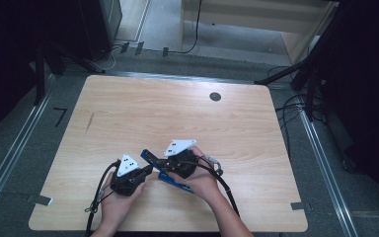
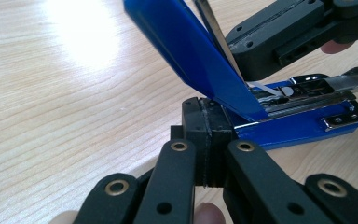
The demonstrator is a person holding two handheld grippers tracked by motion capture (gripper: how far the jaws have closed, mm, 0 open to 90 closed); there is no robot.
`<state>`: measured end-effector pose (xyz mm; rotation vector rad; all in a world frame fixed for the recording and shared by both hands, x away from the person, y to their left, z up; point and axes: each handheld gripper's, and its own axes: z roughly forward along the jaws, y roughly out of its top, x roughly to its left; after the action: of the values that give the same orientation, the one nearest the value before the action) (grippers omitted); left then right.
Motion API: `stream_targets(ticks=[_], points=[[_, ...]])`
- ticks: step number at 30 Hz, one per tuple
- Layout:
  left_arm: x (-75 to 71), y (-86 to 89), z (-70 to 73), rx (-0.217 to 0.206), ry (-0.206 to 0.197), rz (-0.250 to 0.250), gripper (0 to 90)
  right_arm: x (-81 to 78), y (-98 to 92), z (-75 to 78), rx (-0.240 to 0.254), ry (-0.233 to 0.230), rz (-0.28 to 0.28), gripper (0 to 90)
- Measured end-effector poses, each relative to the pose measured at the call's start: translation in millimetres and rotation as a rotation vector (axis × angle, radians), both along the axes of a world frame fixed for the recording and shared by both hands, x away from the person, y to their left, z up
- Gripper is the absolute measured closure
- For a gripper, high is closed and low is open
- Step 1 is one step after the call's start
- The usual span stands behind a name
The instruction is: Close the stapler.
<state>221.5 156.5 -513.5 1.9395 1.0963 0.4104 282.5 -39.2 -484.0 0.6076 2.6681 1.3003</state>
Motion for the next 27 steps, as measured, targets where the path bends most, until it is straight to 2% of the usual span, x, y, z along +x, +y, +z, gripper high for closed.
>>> stream_targets(ticks=[6,15,27], points=[[-3.2,-5.9,-1.1,0.004,-0.004,-0.015,90.0,-2.3,-4.9,0.8,0.01,-0.009,-0.003,90.0],[-10.8,-19.2,-4.9,-0.001,-0.018,-0.076,90.0,-5.9,-13.3,3.4,0.023,-0.009,-0.015,90.0],[-18.4,-34.4,-13.5,0.015,-0.008,-0.124,90.0,-11.8,-28.1,3.6,0.051,-0.011,-0.038,90.0]])
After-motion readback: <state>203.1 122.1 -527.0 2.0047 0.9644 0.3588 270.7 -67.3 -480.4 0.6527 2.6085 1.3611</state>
